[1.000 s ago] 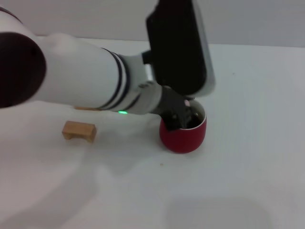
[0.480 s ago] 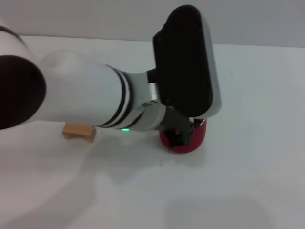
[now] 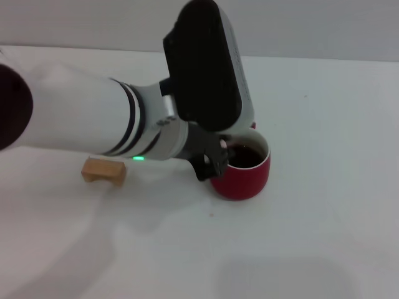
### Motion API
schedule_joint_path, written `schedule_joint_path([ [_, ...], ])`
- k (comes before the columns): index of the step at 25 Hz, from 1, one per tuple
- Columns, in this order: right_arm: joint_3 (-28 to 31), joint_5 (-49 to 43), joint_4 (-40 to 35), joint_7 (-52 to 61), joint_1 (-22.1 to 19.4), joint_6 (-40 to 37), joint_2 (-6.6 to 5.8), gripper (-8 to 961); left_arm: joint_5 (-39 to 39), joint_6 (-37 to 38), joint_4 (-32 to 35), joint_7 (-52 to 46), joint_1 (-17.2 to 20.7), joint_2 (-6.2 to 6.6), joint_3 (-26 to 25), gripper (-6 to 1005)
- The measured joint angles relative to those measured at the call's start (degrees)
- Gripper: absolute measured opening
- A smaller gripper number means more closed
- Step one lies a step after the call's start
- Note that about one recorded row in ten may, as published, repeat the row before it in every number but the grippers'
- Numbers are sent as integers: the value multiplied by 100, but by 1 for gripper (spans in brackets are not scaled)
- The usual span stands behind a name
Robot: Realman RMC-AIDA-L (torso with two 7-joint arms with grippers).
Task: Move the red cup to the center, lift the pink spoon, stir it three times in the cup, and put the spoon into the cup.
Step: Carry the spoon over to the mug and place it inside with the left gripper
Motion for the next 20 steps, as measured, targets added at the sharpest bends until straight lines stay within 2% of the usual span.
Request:
schedule_joint_path([
  [13, 0, 0, 0, 0, -46, -7, 0, 0, -8, 537, 581, 15, -368, -16, -20, 169],
  [16, 0, 0, 0, 0, -65, -21, 0, -1, -35, 660, 587, -22, -350, -27, 17, 179],
  [20, 0, 0, -3, 0, -70, -25, 0, -1, -45, 1089, 418, -36, -136, -32, 193, 221],
])
